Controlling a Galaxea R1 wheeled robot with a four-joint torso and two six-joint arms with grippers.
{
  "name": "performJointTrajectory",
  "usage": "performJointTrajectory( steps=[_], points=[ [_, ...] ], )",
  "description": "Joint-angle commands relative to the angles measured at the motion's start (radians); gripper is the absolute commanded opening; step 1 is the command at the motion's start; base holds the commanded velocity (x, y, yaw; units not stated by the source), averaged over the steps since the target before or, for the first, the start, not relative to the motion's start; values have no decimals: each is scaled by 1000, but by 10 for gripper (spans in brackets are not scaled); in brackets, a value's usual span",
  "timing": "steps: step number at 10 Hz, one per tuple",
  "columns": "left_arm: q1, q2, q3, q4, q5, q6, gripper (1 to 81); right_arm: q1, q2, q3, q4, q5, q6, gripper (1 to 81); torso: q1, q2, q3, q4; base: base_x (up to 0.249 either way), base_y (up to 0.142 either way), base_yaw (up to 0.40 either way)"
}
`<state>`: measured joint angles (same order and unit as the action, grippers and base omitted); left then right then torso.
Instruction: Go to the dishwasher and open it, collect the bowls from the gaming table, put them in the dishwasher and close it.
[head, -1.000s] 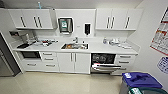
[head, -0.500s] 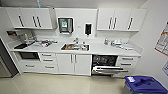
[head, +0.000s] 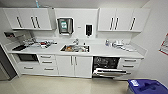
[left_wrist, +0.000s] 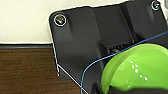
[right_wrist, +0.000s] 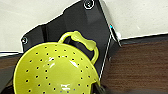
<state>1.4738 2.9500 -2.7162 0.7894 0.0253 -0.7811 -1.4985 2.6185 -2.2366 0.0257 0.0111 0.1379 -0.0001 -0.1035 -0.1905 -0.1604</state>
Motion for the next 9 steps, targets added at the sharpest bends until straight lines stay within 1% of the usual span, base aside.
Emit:
performJointTrajectory(
  steps=[1, 9],
  points=[
    [-42, -12, -4, 5, 47, 6, 10, 40, -30, 8, -6, -54, -3, 10, 0, 0, 0, 0, 146, 0, 0],
    [-42, -6, -4, -4, 47, 6, 10, 42, -29, 8, 0, -54, -3, 10, 0, 0, 0, 0, 146, 0, 0]
  ],
)
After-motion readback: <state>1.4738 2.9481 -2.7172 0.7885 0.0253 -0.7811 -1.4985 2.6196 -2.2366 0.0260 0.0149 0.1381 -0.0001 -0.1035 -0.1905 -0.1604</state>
